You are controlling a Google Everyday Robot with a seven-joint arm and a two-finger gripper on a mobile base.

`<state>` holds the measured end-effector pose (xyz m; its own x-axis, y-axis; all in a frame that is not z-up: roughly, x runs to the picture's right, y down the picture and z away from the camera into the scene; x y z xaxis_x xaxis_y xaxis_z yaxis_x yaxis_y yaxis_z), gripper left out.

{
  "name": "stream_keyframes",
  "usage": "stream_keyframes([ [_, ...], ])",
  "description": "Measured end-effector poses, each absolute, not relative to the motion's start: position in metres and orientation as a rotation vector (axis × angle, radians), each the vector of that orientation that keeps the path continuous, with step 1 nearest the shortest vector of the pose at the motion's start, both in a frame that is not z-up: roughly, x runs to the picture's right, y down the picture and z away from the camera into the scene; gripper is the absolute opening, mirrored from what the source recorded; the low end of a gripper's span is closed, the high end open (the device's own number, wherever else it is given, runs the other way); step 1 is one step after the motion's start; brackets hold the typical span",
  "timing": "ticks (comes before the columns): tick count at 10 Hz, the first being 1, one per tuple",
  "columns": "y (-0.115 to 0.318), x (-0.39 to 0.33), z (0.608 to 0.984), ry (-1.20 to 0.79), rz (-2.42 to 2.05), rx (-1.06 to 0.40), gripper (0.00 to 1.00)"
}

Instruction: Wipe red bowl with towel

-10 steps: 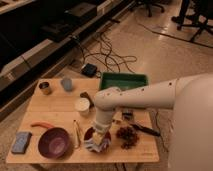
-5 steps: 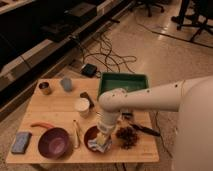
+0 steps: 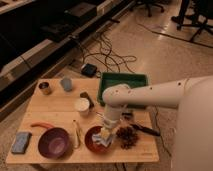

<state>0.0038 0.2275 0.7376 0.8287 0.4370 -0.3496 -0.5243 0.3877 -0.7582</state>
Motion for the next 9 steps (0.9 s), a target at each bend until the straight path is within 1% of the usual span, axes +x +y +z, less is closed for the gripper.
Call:
stream_keyframes([
  [3, 0.217, 0.002, 0.744, 0.093, 0.617, -0.994, 0.0],
  [9, 0.196, -0.039, 0.748, 0.018, 0.556, -1.012, 0.0],
])
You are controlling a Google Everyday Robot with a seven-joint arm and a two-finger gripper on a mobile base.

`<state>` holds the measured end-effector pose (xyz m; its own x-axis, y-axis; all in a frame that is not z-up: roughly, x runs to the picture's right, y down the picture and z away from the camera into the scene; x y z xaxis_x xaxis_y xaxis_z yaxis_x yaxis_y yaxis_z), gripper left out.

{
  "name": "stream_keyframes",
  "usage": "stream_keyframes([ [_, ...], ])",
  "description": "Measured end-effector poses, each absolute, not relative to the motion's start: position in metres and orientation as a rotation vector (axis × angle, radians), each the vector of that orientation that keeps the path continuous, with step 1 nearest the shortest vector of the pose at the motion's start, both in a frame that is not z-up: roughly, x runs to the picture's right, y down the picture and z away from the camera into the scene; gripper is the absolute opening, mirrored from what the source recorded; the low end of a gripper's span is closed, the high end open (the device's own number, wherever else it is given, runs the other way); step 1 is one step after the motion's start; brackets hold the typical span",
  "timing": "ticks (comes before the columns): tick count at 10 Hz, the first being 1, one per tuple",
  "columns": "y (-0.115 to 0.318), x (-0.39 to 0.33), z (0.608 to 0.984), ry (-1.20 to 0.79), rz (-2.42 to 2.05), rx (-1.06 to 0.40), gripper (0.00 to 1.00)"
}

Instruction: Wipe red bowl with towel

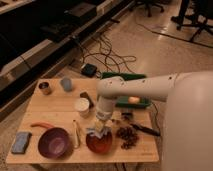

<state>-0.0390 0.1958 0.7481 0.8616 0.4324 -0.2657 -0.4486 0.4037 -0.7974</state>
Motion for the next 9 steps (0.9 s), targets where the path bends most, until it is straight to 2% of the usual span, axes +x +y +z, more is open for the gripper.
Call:
stream_keyframes([
  [3, 0.202, -0.064, 0.743, -0.017, 0.5, -1.04, 0.0],
  [9, 0.231, -0.093, 0.705, -0.028, 0.409, -1.067, 0.0],
])
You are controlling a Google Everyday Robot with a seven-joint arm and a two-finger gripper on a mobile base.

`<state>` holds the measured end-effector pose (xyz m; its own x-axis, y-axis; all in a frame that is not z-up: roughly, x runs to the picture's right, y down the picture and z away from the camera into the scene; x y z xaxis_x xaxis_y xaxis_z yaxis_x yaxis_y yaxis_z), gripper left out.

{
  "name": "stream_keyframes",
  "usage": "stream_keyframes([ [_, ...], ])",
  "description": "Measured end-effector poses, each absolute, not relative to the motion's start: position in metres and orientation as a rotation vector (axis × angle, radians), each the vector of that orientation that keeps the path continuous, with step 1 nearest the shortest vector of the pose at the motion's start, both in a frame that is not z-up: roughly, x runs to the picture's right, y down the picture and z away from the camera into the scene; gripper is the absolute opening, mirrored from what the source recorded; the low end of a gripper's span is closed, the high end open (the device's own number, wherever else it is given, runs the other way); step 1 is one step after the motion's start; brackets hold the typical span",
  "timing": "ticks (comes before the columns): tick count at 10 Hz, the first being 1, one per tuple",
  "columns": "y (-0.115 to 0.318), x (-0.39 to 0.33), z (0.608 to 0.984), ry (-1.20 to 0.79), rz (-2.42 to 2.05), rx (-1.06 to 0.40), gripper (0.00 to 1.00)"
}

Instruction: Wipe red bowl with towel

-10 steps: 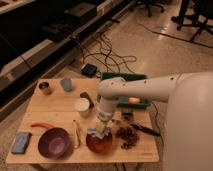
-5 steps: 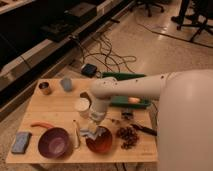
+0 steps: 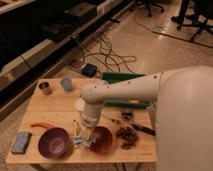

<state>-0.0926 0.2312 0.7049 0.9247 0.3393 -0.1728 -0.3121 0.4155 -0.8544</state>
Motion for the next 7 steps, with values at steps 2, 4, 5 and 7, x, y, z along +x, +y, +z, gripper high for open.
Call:
stream_keyframes([
  [2, 0.249, -0.078, 0.694, -0.017, 0.423, -1.086, 0.0],
  [4, 0.272, -0.061, 0.689, -0.001, 0.445, -1.115, 0.0],
  [5, 0.283, -0.058, 0.69, 0.002, 0.456, -1.127, 0.0],
  [7, 0.296, -0.047, 0.692, 0.02, 0.484, -1.145, 0.0],
])
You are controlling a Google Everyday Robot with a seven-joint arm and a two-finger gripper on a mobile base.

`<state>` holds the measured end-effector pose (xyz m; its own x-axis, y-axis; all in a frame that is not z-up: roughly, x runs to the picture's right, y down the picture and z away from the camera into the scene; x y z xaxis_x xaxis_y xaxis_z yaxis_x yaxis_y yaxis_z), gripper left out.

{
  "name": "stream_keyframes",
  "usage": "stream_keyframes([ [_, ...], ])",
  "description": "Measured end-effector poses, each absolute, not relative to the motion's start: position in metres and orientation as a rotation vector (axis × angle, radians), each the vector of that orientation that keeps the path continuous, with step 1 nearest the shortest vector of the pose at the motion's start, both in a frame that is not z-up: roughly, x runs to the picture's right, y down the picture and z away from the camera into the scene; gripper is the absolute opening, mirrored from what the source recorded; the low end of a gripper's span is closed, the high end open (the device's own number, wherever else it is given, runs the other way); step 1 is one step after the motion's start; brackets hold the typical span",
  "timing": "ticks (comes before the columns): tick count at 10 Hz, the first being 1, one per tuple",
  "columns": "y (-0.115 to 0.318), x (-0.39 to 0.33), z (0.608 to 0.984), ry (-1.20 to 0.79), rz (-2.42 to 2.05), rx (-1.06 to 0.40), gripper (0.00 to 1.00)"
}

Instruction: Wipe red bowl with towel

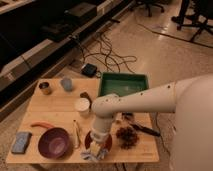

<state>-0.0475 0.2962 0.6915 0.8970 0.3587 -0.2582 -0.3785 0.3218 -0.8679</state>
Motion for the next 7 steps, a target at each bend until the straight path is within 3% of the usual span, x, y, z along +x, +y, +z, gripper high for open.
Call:
stream_keyframes([
  [7, 0.276, 0.004, 0.701, 0.058, 0.625, -1.098, 0.0],
])
